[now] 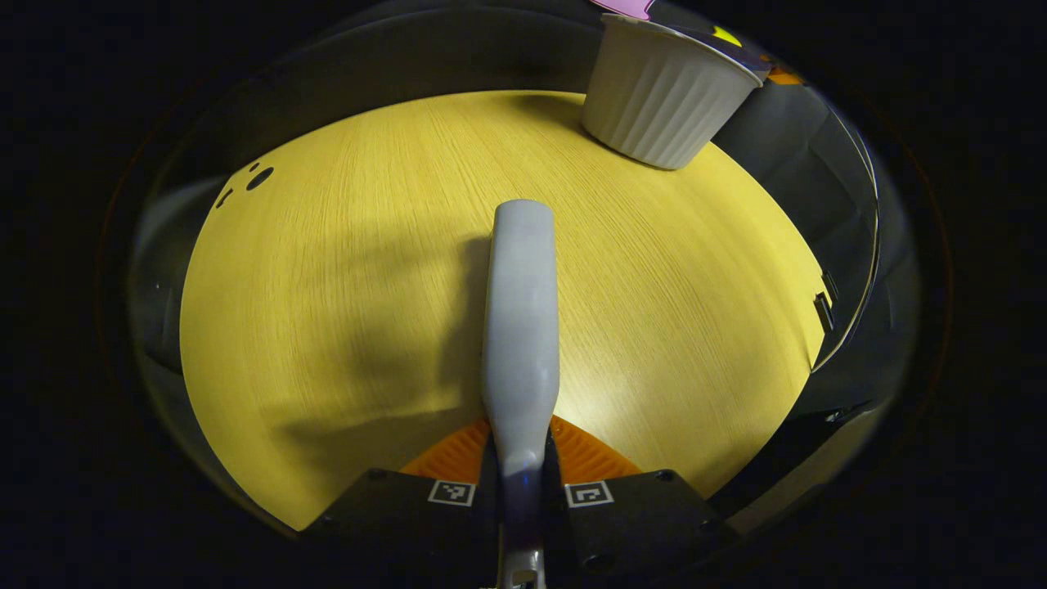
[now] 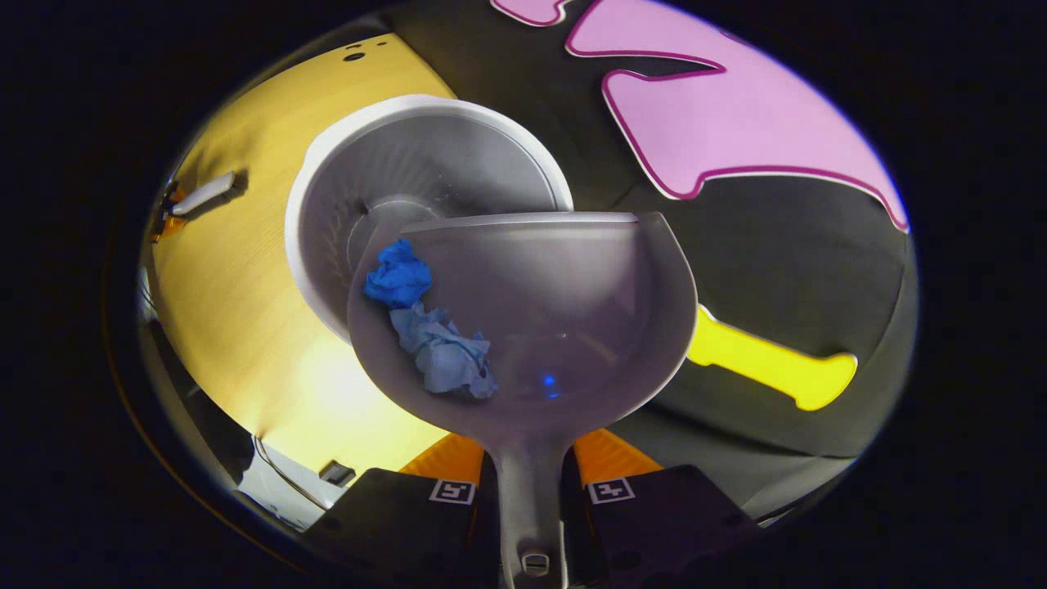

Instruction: Pick up the small broom and dustpan from the desktop, sweep the trash into the dustpan with the broom, and then empty the trash into the garbage bin.

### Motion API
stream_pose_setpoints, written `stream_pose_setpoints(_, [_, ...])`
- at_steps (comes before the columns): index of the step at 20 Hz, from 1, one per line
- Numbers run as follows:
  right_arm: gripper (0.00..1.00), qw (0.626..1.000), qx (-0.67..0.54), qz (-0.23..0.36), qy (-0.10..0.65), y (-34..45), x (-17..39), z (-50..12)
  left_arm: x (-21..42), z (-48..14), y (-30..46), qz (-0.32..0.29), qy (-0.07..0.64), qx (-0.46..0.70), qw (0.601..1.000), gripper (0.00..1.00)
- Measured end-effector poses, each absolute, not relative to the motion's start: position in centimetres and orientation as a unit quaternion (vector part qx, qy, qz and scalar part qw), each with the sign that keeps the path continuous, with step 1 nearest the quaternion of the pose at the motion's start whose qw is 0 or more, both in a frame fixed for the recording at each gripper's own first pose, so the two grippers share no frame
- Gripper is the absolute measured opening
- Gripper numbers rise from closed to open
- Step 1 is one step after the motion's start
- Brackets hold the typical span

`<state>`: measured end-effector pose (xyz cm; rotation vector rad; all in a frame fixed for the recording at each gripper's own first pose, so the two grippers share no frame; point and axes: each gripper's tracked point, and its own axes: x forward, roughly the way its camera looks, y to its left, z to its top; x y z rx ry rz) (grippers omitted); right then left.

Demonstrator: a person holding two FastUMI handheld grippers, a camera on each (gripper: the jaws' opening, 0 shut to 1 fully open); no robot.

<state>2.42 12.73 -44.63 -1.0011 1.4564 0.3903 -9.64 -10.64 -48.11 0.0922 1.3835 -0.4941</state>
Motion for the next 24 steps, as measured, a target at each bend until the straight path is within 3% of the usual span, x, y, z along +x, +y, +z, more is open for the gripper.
stream_pose_setpoints(6, [0.35,0.604,-0.453,0.185,0.63,13.6,2.9,-45.1,-9.5,-48.3,-10.3,-0.221,0.634,0.041,0.74,0.26])
stream_pose_setpoints(11, [0.35,0.622,-0.437,0.173,0.626,13.3,3.1,-44.7,-9.5,-48.3,-10.4,-0.216,0.636,0.044,0.74,0.26])
stream_pose_setpoints(15, [0.35,0.686,-0.388,0.152,0.596,12.9,3.5,-43.5,-9.5,-48.3,-10.4,-0.205,0.639,0.045,0.74,0.29])
stream_pose_setpoints(19, [0.35,0.758,-0.289,0.115,0.574,13.3,2.2,-42.2,-9.7,-48.3,-9.9,-0.188,0.647,0.06,0.737,0.22])
stream_pose_setpoints(20, [0.35,0.774,-0.268,0.105,0.565,13.3,2.1,-41.9,-9.7,-48.2,-9.9,-0.185,0.648,0.061,0.736,0.26])
stream_pose_setpoints(24, [0.35,0.831,-0.175,0.077,0.523,14.6,1.1,-41.1,-9.8,-48.2,-9.7,-0.173,0.651,0.063,0.736,0.26])
